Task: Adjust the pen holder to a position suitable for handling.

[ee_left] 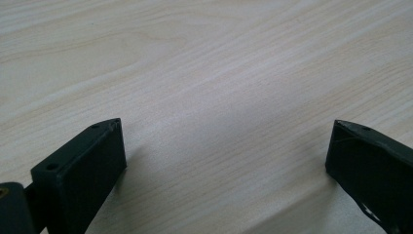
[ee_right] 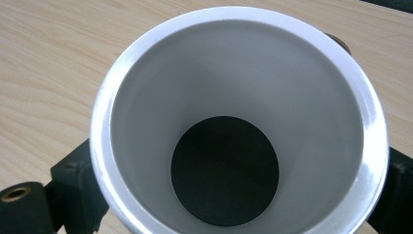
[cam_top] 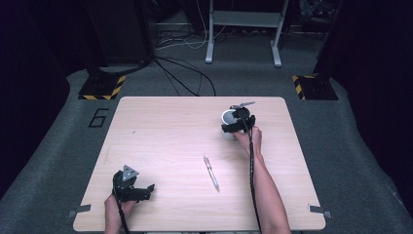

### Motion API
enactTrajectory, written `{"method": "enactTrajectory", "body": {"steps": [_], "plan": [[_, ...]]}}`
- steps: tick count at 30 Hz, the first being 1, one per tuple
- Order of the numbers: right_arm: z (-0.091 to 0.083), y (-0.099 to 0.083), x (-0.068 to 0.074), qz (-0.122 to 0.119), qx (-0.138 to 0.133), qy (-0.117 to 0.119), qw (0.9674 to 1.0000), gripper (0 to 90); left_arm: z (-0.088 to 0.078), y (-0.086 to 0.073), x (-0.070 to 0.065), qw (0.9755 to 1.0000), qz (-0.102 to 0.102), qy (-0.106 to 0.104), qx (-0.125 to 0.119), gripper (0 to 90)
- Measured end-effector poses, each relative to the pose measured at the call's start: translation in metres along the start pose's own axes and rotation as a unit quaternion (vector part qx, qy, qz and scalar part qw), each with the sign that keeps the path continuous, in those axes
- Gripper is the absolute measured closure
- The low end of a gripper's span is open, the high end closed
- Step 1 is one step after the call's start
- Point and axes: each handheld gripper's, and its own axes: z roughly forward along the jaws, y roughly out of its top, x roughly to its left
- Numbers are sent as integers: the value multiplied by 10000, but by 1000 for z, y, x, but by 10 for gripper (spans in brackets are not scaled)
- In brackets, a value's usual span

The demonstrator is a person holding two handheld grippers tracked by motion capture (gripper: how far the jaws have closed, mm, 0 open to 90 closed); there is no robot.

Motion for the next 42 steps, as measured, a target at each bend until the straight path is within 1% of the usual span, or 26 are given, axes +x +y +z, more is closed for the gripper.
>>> {"method": "enactTrajectory", "body": {"steps": [3, 5, 7, 11, 12, 16, 18, 20, 25, 28, 29, 31, 32, 34, 35, 38, 39, 41, 42], "plan": [[0, -1, 2, -8, -14, 7, 10000, 59, 0, 0, 0, 10000, -6, 1, -1, 12], [0, -1, 3, -59, -56, 5, 10000, 60, 0, 0, 0, 10000, -7, 1, -1, 12], [0, -2, 6, -47, -61, 28, 10000, 60, 0, 0, 0, 10000, -8, 1, -2, 12], [-1, -3, 8, -67, -27, 66, 10000, 60, 0, 0, 0, 10000, -7, -4, -11, 12], [-2, -3, 9, -108, -15, 89, 9999, 60, 0, 0, 0, 10000, -5, -3, -10, 12], [-2, -4, 14, -144, -13, 126, 9998, 60, 0, 0, 0, 10000, -6, -3, -11, 12], [-2, -4, 18, -211, -5, 170, 9996, 60, 0, 0, 0, 10000, -8, -3, -11, 12], [-2, -4, 21, -230, 22, 230, 9995, 60, 0, 0, 0, 10000, -11, -3, -13, 12], [-2, -4, 29, -360, 40, 285, 9989, 60, 0, 0, 0, 10000, -6, -3, -11, 12], [-2, -6, 35, -356, -24, 338, 9988, 59, 0, 0, 0, 10000, -3, -2, -12, 13], [-3, -6, 36, -380, 38, 350, 9987, 60, 0, 0, 0, 10000, -8, -1, -14, 13], [-4, -8, 42, -427, 29, 418, 9982, 59, 0, 0, -1, 10000, -50, -11, -21, 13], [-4, -8, 43, -498, 14, 445, 9978, 60, 0, 0, -1, 10000, -48, -11, -21, 13], [-4, -8, 45, -473, 32, 452, 9979, 60, 0, 0, -1, 10000, -46, -12, -19, 12], [-4, -8, 48, -542, 48, 481, 9974, 59, 0, 0, -1, 10000, -47, -12, -19, 12], [-4, -9, 51, -578, 29, 508, 9970, 59, 0, 0, -1, 10000, -54, -18, -12, 13], [-3, -9, 54, -632, -17, 559, 9964, 59, 0, 0, -1, 10000, -48, -12, -19, 13], [-3, -9, 56, -628, 26, 588, 9963, 59, 0, 0, -1, 10000, -49, -12, -19, 13], [-3, -9, 58, -672, 14, 620, 9958, 59, 0, 0, -1, 10000, -48, -12, -21, 13]]}}
